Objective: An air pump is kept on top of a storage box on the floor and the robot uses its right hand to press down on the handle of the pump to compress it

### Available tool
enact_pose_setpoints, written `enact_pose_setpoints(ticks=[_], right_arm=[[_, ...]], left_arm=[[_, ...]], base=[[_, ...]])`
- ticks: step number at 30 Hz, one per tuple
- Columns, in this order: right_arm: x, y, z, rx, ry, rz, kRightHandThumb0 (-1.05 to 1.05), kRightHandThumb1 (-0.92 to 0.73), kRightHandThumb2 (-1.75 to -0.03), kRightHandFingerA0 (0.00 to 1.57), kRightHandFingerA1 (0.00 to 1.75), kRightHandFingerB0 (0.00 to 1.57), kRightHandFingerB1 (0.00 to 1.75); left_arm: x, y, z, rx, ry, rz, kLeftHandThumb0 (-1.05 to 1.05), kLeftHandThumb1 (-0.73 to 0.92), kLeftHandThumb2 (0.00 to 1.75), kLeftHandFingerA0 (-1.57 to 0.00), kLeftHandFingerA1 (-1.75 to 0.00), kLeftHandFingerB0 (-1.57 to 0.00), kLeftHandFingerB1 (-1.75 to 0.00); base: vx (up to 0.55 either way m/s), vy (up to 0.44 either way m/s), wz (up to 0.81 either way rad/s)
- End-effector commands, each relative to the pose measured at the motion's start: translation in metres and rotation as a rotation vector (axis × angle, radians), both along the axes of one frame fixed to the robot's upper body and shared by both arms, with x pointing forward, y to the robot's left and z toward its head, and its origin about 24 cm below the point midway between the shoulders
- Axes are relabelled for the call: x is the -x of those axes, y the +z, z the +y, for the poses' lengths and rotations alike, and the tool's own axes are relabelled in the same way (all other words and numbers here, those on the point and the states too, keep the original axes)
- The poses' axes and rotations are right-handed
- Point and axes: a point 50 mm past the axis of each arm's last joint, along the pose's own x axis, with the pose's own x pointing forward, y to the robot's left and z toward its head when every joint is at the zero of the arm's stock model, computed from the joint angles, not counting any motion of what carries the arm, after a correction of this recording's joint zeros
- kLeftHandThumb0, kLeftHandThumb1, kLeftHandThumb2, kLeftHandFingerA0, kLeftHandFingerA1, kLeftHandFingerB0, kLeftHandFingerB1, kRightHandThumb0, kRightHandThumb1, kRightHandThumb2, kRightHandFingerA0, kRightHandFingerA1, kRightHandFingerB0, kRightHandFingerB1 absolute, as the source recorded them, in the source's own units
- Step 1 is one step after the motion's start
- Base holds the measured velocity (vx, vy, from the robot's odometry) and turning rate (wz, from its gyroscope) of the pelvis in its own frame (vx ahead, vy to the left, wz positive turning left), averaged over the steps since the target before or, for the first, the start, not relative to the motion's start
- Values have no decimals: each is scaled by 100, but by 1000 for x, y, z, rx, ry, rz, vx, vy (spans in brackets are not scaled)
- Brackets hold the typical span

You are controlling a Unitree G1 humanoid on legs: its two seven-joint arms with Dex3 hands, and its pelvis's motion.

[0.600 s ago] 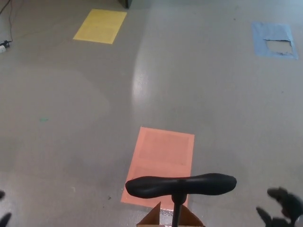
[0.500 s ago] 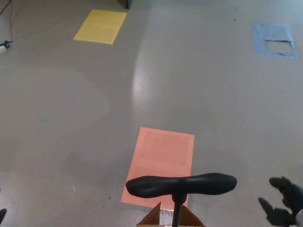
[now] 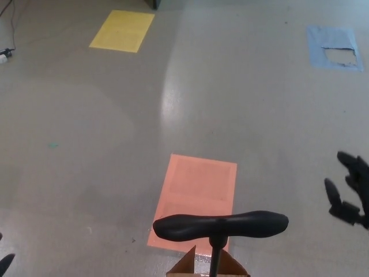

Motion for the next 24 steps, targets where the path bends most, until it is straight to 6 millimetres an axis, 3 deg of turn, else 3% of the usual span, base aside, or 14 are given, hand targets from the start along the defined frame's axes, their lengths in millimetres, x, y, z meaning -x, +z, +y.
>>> enact_pose_setpoints(ticks=[1,2,3,4,5,6,7,11,17,20,21,24], right_arm=[[74,229,-21,104,165,-928,-86,-80,-111,9,27,8,19],[78,243,-21,127,198,-948,-72,-72,-110,2,33,2,27],[81,251,-21,146,219,-956,-86,-78,-109,9,28,8,19],[86,266,-19,186,260,-964,-78,-91,-68,9,25,4,23],[90,276,-18,215,288,-966,-78,-91,-68,9,25,4,23],[92,287,-16,238,326,-970,-88,-77,-109,9,25,8,19],[97,303,-12,282,393,-976,-86,-78,-110,8,24,7,17],[113,336,7,403,534,-977,-85,-81,-113,6,19,6,16],[128,354,42,493,725,-991,-87,-82,-118,0,14,0,12],[131,356,50,501,758,-970,-88,-80,-117,0,13,0,12],[136,356,65,508,810,-932,-87,-75,-119,0,14,0,14],[139,352,83,532,925,-894,-87,-79,-118,0,12,0,11]], left_arm=[[-5,16,11,36,-9,-39,-67,67,97,-2,-42,-1,-33],[-5,16,11,35,-14,-38,-67,67,98,-2,-42,-2,-33],[-5,17,12,32,-16,-37,-67,68,98,-3,-42,0,-32],[-6,18,13,28,-19,-37,-64,66,97,-6,-44,-1,-35],[-6,19,13,27,-20,-39,-64,66,97,-6,-44,-1,-35],[-7,20,13,25,-19,-43,-68,67,97,-3,-42,-1,-34],[-8,22,14,23,-19,-48,-67,67,97,-3,-42,0,-34],[-13,25,14,23,-14,-51,-67,67,97,-3,-42,0,-33],[-10,24,16,11,-17,-50,-67,65,96,-7,-44,-1,-35],[-8,23,16,24,-5,-49,-64,65,97,-6,-44,-1,-35],[-8,23,16,36,-2,-46,-66,66,96,-2,-41,-1,-32],[-7,21,16,30,-7,-37,-68,67,97,-3,-42,0,-32]], base=[[0,0,0],[0,0,0],[0,0,0],[0,0,0],[0,0,0],[0,0,0],[0,0,0],[0,0,0],[0,0,0],[0,0,0],[0,0,0],[0,0,0]])
